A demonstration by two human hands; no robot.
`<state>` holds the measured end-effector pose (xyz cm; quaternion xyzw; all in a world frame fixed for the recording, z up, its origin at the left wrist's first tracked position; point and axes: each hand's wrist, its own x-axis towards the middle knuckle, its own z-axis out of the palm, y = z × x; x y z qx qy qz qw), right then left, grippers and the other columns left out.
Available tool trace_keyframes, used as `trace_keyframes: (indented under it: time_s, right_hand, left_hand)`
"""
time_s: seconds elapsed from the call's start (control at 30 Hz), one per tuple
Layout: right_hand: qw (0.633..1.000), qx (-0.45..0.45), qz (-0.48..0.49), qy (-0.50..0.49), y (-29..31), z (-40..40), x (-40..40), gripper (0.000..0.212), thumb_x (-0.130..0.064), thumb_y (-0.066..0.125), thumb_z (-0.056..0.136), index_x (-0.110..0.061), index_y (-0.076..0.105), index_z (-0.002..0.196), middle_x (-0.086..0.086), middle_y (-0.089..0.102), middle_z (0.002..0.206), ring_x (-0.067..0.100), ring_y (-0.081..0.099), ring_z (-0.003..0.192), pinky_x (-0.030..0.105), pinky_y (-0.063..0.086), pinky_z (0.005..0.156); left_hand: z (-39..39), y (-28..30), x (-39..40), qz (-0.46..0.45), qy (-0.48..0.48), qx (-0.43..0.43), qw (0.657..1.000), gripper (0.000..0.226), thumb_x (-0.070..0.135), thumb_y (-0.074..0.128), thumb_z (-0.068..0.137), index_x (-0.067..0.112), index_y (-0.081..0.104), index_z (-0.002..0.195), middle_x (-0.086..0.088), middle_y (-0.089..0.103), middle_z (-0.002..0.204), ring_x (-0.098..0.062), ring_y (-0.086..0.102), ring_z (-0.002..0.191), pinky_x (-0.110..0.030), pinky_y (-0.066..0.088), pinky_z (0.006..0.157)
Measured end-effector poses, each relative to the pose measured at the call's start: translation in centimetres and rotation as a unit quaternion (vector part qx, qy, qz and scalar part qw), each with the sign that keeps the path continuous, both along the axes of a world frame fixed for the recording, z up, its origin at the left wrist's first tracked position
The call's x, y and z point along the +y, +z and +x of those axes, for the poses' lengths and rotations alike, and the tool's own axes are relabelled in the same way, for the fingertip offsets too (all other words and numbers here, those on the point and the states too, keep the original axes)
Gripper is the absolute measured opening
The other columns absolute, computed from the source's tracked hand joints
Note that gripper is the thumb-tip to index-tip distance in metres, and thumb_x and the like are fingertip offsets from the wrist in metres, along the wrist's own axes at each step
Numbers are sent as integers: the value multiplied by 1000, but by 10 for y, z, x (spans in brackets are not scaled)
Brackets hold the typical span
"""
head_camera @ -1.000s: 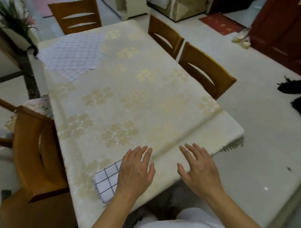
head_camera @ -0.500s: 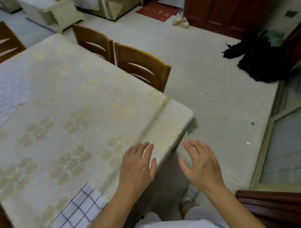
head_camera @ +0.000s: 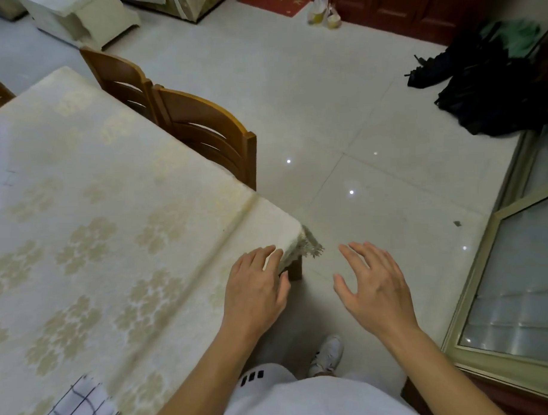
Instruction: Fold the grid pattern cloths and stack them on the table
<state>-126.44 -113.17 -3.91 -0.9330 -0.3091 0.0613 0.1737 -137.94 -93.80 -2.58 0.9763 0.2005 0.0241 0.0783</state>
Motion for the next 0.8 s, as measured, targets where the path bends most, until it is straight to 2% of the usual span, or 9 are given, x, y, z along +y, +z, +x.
trace_keyframes:
  time_s: [0.17,0.3,0.47,0.63,0.8]
  right_hand:
    - [1000,7,16,-19,-4,39,-22,58,-48,41,90,-17,59,135,6,60,134,28,52,129,49,39,112]
    - [1000,17,5,-24,-8,61,-28,60,-50,39,90,-18,58,137,5,59,136,28,51,131,50,39,112]
    - [999,16,7,-37,-14,103,-27,59,-50,40,91,-17,58,137,6,59,137,29,49,133,50,39,112]
    - [999,15,3,-32,-22,171,-6,57,-49,42,90,-18,60,135,6,59,136,29,51,131,51,40,111]
    - [1000,9,-18,-8,-19,259,39,59,-49,40,90,-19,59,136,4,59,138,26,51,131,48,36,115]
  left_hand:
    - [38,0,-13,2,-12,10,1000,46,42,43,95,20,59,132,0,61,134,-20,56,121,-37,44,103]
    - [66,-3,-15,7,-20,8,1000,44,41,48,95,19,60,132,-1,61,134,-21,57,120,-37,45,103]
    - [120,-16,-11,-3,-41,21,999,45,43,43,98,23,55,136,2,57,138,-18,53,125,-36,41,108]
    - [195,-22,3,1,-19,-25,1000,40,36,56,95,18,61,130,-1,63,132,-20,58,118,-36,48,101]
    - [269,-27,38,-2,-9,-34,999,40,35,55,95,16,61,130,-3,64,130,-20,60,115,-37,50,98]
